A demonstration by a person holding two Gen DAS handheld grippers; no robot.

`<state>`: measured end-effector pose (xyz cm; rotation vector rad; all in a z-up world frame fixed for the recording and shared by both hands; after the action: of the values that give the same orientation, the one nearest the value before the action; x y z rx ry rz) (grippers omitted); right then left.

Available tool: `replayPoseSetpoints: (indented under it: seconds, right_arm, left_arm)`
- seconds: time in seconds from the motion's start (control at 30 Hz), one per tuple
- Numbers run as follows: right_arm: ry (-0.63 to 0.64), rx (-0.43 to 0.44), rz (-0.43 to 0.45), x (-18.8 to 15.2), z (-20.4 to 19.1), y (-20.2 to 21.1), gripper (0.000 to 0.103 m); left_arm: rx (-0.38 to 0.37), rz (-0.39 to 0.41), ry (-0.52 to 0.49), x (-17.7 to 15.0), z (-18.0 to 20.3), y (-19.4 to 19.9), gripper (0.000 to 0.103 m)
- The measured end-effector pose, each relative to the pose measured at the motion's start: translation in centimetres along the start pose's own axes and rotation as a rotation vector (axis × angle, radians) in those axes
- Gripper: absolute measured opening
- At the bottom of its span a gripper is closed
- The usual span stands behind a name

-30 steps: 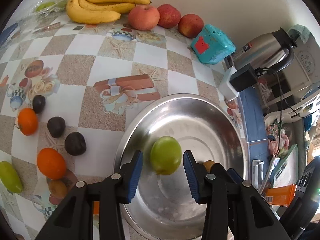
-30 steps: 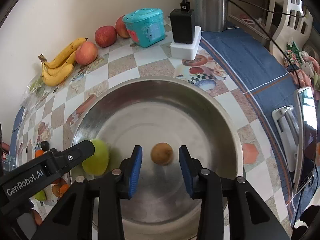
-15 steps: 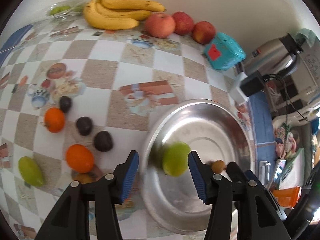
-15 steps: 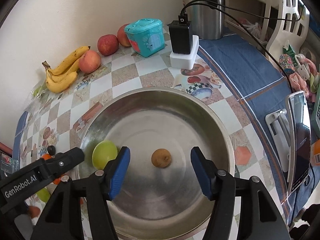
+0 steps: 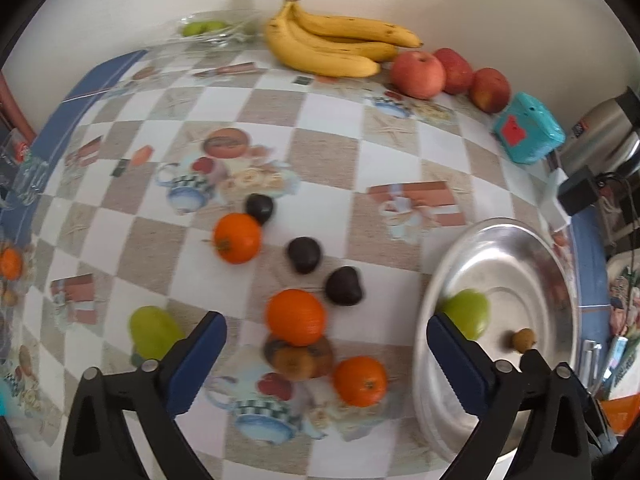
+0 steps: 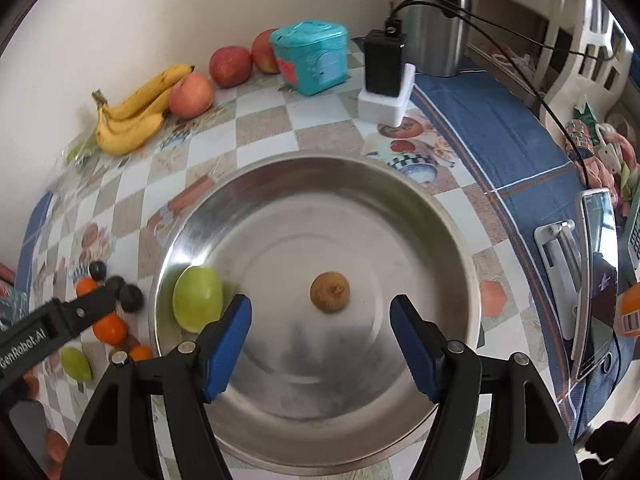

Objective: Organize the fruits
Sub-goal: 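Withdraw both open grippers from the bowl back over the fruits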

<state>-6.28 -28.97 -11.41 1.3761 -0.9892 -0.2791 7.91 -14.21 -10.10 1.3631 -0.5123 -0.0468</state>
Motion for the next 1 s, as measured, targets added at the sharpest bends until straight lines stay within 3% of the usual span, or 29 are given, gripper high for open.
replayPoseSetpoints:
  seconds: [0.2, 0.3, 0.57, 1.0]
  right_arm:
    - [0.052, 0.023, -0.013, -1.1, -1.7, -0.2, 0.074]
    - [0.080, 0.021, -0.005, -1.3, -2.5, -0.1, 0.097]
    - [0.112, 0.053, 0.031, -1.6, -4.6, 1.2, 0.097]
    - [0.085, 0.122, 0.068, -2.3, -7.4, 1.5, 0.097]
  left_arm:
    - [0.076, 0.018, 0.016, -0.3, -3.8, 0.4, 0.103]
    - [0.099, 0.015, 0.036, -0.6, -5.8, 0.5, 0.103]
    - [0.113, 0.019, 0.123, -1.2, -10.1, 1.5, 0.103]
    - [0.090, 0.063, 0.180, -1.6, -13.4, 3.1, 0.103]
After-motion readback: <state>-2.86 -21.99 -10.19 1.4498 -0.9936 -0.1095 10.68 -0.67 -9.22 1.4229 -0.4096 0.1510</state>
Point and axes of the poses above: each gripper's, at about its wrist camera, not at the fingertips, and y roughly against the way its jaws point, z to its right, x to its top, the point moved 10 cm from there along -y, roughly the way its jaws point, and after that the axes turned 3 degrees about y, right-handed, at the moved point
